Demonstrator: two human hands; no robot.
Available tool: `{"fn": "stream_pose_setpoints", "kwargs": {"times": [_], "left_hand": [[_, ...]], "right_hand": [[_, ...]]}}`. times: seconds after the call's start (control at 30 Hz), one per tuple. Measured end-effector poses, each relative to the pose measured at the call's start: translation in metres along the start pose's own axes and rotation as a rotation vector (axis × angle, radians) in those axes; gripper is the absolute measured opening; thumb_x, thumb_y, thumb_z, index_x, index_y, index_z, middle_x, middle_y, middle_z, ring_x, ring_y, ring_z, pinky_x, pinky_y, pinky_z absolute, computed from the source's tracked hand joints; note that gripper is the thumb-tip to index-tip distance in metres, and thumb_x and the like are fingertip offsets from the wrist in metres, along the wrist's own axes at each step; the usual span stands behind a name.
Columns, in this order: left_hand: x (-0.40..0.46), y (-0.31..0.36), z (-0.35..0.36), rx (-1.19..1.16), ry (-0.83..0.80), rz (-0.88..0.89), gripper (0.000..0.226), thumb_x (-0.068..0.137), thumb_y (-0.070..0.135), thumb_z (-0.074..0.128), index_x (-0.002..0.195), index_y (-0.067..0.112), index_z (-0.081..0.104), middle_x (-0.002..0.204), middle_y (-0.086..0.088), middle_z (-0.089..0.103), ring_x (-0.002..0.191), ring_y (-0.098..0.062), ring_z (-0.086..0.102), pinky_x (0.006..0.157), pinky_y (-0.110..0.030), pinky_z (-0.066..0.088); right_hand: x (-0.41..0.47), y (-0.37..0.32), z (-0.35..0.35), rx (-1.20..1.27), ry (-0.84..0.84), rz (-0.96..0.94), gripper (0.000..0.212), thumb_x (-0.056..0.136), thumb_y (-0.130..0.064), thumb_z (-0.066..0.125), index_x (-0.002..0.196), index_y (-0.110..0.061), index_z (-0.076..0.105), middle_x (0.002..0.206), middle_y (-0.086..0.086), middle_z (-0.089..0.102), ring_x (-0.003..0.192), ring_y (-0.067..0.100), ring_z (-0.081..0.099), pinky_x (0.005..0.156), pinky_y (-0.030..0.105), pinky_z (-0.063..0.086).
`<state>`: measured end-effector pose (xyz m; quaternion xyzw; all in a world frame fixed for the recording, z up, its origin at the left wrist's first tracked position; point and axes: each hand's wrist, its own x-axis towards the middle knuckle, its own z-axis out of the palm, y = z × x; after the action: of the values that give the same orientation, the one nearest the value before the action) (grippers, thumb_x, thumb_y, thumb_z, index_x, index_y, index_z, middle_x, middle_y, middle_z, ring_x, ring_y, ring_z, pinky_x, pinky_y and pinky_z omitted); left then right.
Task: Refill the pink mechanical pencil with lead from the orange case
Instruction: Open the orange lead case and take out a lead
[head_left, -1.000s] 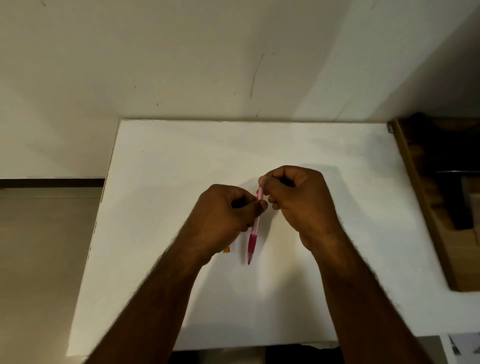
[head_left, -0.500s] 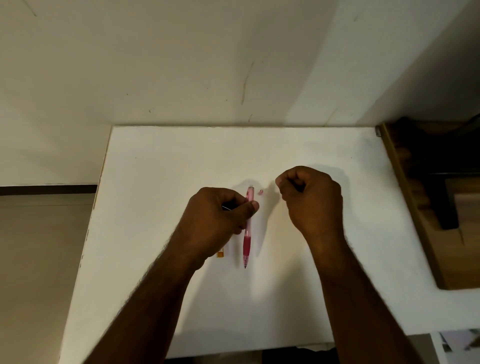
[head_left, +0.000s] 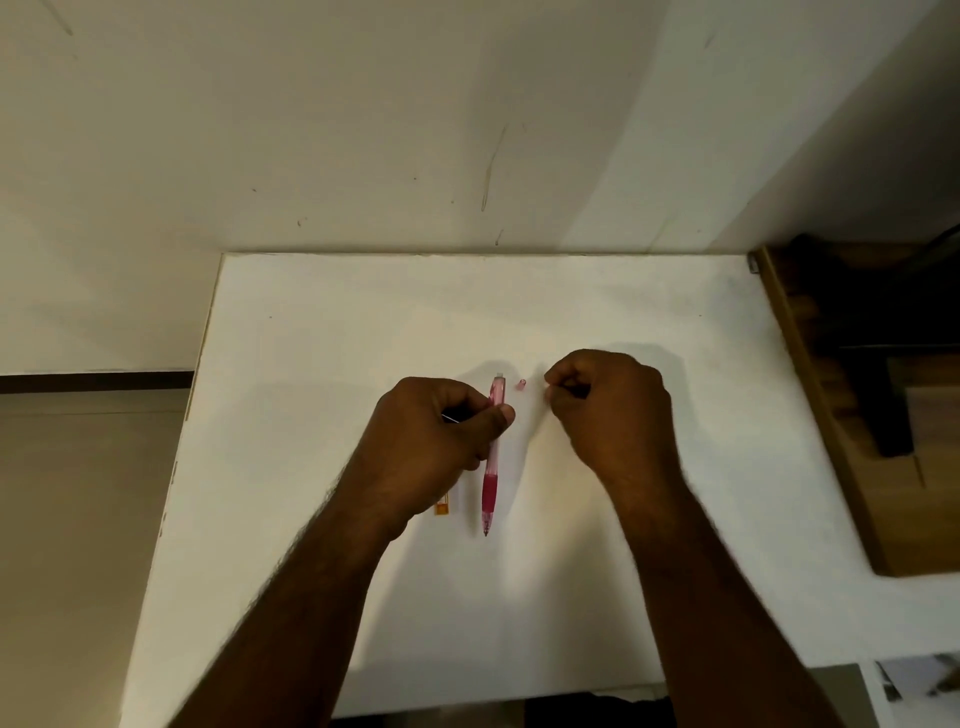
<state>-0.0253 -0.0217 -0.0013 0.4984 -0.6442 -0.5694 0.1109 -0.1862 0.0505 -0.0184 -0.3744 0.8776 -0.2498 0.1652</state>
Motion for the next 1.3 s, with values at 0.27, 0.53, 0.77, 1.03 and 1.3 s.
{"fn": "stream_pose_setpoints", "kwargs": {"times": [0.27,0.53,0.77,1.03,1.3], "left_hand": [[0.002,-0.001,0.002,-0.016,0.017,0.011,0.021,0.087,0.036,0.072,0.074,0.021,0.078,0.063,0.006,0.074,0.055,-0.008,0.071,0.059,-0.018,0.054],[0.003,-0.004,0.005,0.008,0.025,0.042,0.024,0.088,0.039,0.07,0.074,0.022,0.079,0.066,0.003,0.075,0.059,-0.011,0.072,0.068,-0.024,0.052],[0.008,-0.009,-0.003,0.225,0.288,0.093,0.018,0.082,0.045,0.075,0.077,0.027,0.074,0.07,0.012,0.071,0.06,-0.003,0.066,0.061,-0.024,0.051],[0.011,-0.021,-0.015,0.538,0.305,-0.08,0.041,0.065,0.056,0.083,0.066,0.023,0.06,0.062,0.01,0.061,0.059,-0.006,0.056,0.051,-0.023,0.035],[0.013,-0.024,-0.02,0.554,0.26,-0.12,0.046,0.053,0.053,0.091,0.068,0.022,0.061,0.064,0.011,0.058,0.059,-0.004,0.053,0.05,-0.023,0.032]], "right_hand": [[-0.008,-0.009,-0.029,0.567,-0.364,0.15,0.005,0.084,-0.015,0.08,0.088,-0.019,0.078,0.077,0.004,0.08,0.071,0.02,0.077,0.065,0.03,0.063],[-0.019,-0.025,-0.024,0.325,-0.499,0.114,0.024,0.075,-0.011,0.087,0.092,-0.018,0.072,0.075,0.003,0.079,0.068,0.018,0.078,0.074,0.042,0.066],[-0.02,-0.033,-0.011,0.089,-0.4,0.162,0.031,0.072,-0.03,0.091,0.09,-0.022,0.068,0.097,0.002,0.076,0.083,0.023,0.075,0.086,0.042,0.061],[-0.022,-0.028,-0.003,-0.083,-0.34,0.1,0.023,0.076,-0.034,0.087,0.084,-0.018,0.073,0.085,-0.002,0.074,0.078,0.016,0.067,0.071,0.023,0.041],[-0.018,-0.023,0.001,-0.159,-0.309,0.058,0.03,0.078,-0.045,0.084,0.086,-0.018,0.072,0.085,-0.002,0.073,0.075,0.015,0.065,0.064,0.024,0.039]]}}
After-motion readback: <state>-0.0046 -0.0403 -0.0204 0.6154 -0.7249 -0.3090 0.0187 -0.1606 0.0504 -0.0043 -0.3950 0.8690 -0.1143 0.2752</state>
